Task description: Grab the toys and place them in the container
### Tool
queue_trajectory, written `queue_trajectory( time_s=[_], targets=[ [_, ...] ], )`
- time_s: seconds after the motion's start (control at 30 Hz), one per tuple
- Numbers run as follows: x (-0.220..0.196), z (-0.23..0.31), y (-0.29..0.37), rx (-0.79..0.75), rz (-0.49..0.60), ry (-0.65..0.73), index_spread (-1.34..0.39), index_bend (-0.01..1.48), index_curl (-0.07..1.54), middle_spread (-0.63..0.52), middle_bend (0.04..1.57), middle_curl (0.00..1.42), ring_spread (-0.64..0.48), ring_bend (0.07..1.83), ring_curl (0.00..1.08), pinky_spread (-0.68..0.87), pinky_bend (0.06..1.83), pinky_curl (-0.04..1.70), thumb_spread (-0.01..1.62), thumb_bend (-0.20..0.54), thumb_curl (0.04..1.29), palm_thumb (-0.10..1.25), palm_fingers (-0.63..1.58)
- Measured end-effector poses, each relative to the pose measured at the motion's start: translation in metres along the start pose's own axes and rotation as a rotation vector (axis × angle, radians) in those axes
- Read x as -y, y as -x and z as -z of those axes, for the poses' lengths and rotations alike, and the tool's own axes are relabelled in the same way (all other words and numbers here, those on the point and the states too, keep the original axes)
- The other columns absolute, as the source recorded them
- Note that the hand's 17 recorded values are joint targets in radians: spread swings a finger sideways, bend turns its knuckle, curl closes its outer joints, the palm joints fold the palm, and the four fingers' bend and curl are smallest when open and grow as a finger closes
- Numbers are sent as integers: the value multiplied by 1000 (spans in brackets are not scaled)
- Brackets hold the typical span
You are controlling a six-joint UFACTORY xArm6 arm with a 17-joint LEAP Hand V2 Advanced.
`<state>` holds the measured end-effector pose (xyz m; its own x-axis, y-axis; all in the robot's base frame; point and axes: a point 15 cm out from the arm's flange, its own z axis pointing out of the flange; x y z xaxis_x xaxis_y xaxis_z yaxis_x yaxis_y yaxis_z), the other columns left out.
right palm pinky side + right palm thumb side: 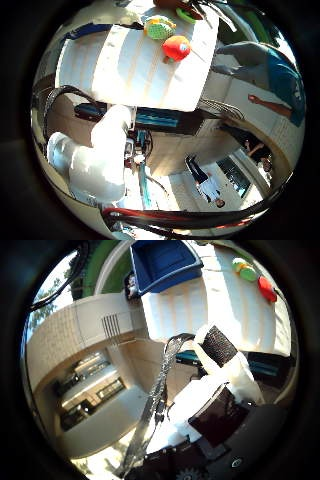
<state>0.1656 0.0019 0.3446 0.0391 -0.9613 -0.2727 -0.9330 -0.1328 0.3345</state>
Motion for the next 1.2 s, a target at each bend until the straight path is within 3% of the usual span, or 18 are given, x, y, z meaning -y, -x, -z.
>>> queue_trajectory(
  time_s=[0.23, 0.4, 0.63, 0.77, 0.97, 1.2],
  targets=[
    [1, -8, 4, -20, 52, 27, -186, 187, 344, 28, 179, 311, 276, 406, 318, 444, 659, 127, 1302, -17, 348, 668, 316],
    [39, 39, -32, -74, 5, -21, -189, 186, 345, 26, 180, 317, 278, 405, 317, 445, 657, 117, 1304, -14, 346, 681, 334],
    [120, 96, -61, -114, -4, -92, -176, 183, 344, 30, 177, 322, 273, 384, 316, 436, 635, 108, 1296, -12, 348, 703, 276],
    [170, 103, -69, -143, 17, -144, -166, 187, 344, 31, 180, 327, 268, 365, 312, 425, 590, 98, 1294, -13, 351, 728, 252],
    [248, 98, -95, -190, 38, -227, -162, 184, 345, 31, 172, 328, 252, 340, 310, 411, 550, 96, 1276, -20, 357, 743, 209],
    [303, 59, -115, -328, 84, -120, -161, 145, 325, 34, 179, 331, 242, 327, 315, 390, 525, 108, 1220, -37, 357, 693, 106]
  ],
)
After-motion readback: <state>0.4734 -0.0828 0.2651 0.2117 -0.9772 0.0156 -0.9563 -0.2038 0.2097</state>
